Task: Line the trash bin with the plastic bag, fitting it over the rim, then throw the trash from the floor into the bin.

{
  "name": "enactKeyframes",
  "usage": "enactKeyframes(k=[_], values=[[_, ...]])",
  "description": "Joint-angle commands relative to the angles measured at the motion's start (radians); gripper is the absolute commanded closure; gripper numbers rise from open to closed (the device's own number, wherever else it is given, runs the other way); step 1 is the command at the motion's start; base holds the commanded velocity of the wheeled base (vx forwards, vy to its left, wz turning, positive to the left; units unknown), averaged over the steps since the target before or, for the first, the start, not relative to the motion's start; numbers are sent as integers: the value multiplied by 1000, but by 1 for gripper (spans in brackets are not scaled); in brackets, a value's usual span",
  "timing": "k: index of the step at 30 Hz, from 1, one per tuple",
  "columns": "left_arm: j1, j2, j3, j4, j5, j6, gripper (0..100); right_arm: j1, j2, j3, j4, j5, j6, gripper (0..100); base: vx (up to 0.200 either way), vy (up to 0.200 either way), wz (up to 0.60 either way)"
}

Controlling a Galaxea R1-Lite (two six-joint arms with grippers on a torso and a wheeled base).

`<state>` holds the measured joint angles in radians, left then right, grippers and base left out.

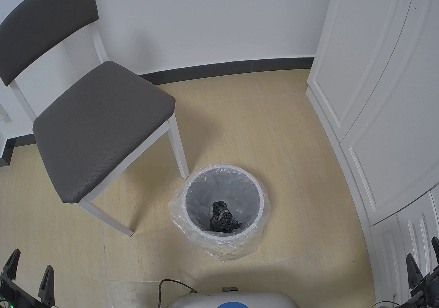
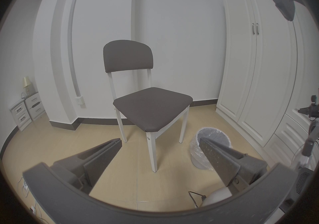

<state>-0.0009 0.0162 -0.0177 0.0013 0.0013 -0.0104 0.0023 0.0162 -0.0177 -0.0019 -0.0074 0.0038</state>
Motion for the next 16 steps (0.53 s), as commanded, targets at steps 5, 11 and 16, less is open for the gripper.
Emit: enactKeyframes(k=[5,11,16], values=[[-1,-15,18,0,0,0,0,1,-16,18,-1,1,1,0,0,0,0],[-1,-15,18,0,0,0,0,1,-16,18,-1,0,1,0,0,0,0],[1,-15,18,-1,0,0,0,2,-16,18,-1,0,5,0,0,0,0]])
